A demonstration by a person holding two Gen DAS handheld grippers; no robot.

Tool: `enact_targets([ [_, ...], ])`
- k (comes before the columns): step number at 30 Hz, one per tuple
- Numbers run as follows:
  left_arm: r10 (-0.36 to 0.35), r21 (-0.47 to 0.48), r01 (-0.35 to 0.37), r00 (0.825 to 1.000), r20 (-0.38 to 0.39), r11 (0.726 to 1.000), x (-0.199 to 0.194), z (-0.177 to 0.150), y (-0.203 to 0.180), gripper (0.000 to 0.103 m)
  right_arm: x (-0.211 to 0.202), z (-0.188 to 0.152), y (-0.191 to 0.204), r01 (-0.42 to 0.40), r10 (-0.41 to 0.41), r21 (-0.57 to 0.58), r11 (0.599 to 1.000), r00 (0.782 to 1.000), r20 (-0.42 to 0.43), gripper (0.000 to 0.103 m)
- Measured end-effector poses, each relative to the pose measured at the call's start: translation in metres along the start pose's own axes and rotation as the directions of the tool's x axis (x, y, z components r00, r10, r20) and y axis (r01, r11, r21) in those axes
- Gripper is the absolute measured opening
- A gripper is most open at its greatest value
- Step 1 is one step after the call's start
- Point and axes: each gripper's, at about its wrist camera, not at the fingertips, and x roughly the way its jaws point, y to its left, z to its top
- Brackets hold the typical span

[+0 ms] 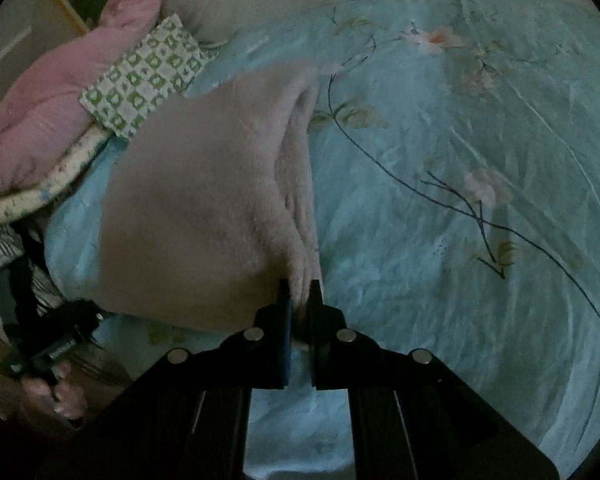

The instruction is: Fold small clothes

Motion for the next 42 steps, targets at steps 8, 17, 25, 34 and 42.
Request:
enact_targets([
  [8, -0.056, 0.02, 0.055, 0.998, 0.029, 0.998, -0.048, 0.005, 0.01, 0.018, -0.03, 0.006, -0.001, -0.035, 0.034, 0.045, 0.998, 0.999, 0.01, 0.017],
  [17, -0.114, -0.028, 0.12, 0.982, 0.148, 0.992, -0.038, 0.085, 0.01, 0.024, -0.021, 0.053, 0.055, -0.089, 0.094, -0.057, 0.994, 0.992, 0.081, 0.017],
  [25, -0.142, -0.06, 0.148, 0.985, 0.102, 0.987, 0.009, 0.119, 0.016, 0.024, 0.022, 0.084, 0.074, -0.041, 0.048, -0.127, 0.991, 0.998, 0.049, 0.017],
  [34, -0.086, -0.021, 0.088, 0.995, 0.052, 0.996, 0.035, 0.122, 0.009, 0.025, 0.042, 0.076, 0.03, -0.069, 0.069, -0.031, 0.997, 0.998, 0.01, 0.012],
  [42, -0.145, 0.008, 0.144, 0.986, 0.078, 0.989, -0.019, 0.094, -0.003, 0.024, 0.004, 0.064, 0.049, -0.086, 0.089, -0.063, 0.994, 0.995, 0.046, 0.016],
])
